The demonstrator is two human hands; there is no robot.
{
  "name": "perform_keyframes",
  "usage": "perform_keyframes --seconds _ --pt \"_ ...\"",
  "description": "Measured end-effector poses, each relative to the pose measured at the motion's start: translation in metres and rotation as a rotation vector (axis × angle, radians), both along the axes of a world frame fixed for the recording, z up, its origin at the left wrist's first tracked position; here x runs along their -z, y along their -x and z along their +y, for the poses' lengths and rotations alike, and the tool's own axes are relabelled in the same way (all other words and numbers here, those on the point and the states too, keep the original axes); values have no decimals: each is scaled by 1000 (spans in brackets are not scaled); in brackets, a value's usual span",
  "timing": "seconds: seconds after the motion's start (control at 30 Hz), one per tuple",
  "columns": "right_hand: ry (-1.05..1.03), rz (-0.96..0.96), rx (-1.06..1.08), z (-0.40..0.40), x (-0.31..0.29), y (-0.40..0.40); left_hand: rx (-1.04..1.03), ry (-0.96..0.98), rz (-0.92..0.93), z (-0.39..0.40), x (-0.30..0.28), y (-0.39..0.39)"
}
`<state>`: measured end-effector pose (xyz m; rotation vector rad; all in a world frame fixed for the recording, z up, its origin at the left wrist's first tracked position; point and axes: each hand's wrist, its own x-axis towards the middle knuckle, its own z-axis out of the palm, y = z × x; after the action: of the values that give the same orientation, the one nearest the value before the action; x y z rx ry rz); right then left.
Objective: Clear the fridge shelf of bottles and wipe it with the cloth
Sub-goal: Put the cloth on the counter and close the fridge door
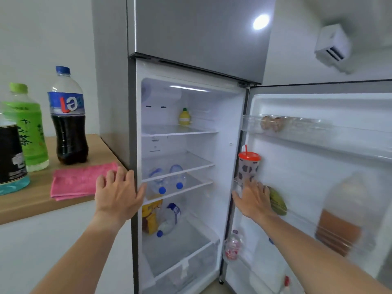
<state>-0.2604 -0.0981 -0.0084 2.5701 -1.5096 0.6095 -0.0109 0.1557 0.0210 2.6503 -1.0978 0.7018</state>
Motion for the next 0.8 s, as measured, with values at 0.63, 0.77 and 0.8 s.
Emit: perform_keyframes --seconds 0.63,0.77,0.8 --pt "2 196 313 31 44 59 45 -30 24 7 -7 3" --pt "-8 155 251 49 44 33 149 44 123 14 -11 1" --pt "-18 138 229 54 43 26 175 73 147 17 -12 2"
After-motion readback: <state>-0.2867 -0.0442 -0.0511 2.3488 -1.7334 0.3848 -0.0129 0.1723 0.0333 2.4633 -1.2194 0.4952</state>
